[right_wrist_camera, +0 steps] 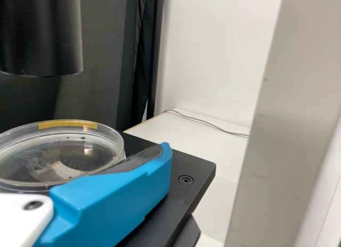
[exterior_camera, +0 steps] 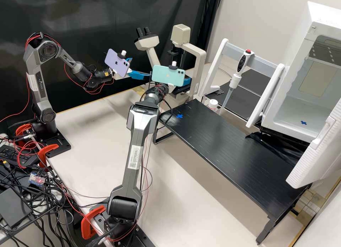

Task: Move the petri dish to the bench

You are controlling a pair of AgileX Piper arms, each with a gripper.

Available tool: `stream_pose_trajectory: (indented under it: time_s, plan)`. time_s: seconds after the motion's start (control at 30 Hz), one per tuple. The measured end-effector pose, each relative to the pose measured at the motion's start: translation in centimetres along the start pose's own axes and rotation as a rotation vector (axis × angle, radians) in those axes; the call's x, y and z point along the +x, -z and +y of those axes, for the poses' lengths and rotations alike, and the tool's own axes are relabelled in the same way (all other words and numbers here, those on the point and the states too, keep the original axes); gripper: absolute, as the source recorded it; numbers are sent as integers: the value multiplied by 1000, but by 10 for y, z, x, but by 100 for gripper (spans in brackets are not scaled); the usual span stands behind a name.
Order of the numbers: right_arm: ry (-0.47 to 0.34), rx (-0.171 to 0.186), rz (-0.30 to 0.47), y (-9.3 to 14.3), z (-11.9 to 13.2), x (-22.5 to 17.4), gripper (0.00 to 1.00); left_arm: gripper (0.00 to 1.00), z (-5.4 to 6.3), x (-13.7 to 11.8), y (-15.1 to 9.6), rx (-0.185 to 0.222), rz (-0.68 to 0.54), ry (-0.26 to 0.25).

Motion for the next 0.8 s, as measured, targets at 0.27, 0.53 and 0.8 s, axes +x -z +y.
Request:
stream_pose_trajectory:
  time_s: [0.27, 0.53, 0.8]
  plan:
    - [13, 3, -14, -4, -4, 0, 0, 100, 0, 0, 0, 0, 0, 0]
    - [13, 9, -16, -4, -4, 0, 0, 100, 0, 0, 0, 0, 0, 0]
    - [17, 15, -17, -6, -6, -1, 0, 100, 0, 0, 0, 0, 0, 0]
